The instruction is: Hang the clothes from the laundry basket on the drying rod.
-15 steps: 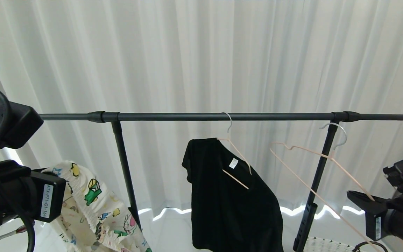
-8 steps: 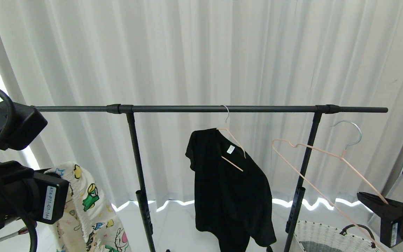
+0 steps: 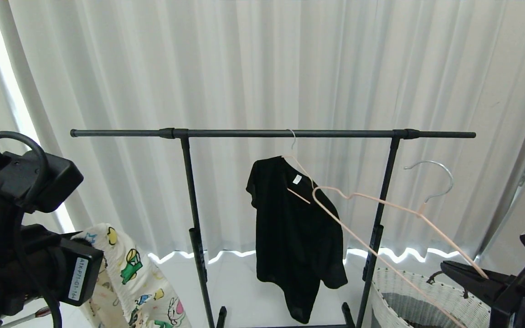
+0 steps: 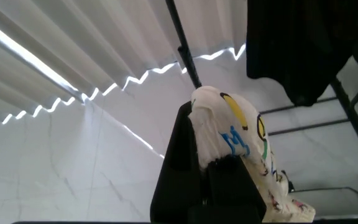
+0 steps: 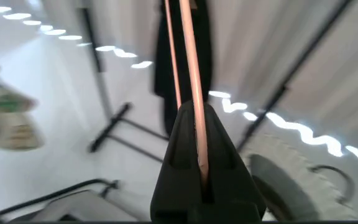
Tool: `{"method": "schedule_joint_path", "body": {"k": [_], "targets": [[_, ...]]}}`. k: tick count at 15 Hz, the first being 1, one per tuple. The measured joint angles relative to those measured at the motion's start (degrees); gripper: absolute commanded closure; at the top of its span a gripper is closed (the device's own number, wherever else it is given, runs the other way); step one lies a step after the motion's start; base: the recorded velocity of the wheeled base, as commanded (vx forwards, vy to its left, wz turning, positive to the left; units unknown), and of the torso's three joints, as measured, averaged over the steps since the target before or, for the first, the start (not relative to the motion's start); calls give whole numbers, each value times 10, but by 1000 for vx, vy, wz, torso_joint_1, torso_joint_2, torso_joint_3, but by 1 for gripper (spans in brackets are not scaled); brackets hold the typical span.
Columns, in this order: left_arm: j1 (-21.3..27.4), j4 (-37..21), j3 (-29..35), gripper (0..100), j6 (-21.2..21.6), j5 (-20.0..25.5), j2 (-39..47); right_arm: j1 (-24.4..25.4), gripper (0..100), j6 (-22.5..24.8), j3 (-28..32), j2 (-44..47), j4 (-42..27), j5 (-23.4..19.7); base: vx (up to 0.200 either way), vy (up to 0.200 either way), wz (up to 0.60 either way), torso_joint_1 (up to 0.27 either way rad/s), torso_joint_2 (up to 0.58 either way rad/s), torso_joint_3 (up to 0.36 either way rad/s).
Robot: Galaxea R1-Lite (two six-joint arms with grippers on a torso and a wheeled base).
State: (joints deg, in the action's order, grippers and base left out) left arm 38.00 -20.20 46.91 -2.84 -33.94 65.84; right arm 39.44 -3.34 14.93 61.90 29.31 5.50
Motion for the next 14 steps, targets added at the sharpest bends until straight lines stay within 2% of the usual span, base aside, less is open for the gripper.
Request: {"method": "schedule_joint_path", "body": {"k": [5, 7, 10, 14], "targets": [[-5, 38, 14, 100, -16, -21, 79, 176, 100, -110, 22, 26, 2, -8, 0, 0, 0, 0, 0, 0], [-8, 39, 57, 100, -59, -36, 137, 235, 100, -151, 38, 47, 4, -16, 0, 0, 0, 0, 0, 0], [-16, 40, 133, 100, -113, -65, 225, 268, 100, -172, 54, 88, 44, -25, 0, 0, 0, 0, 0, 0], [-18, 40, 165, 100, -130, -67, 269, 267, 100, -187, 59, 141, 94, -33, 0, 0, 0, 0, 0, 0]]}}
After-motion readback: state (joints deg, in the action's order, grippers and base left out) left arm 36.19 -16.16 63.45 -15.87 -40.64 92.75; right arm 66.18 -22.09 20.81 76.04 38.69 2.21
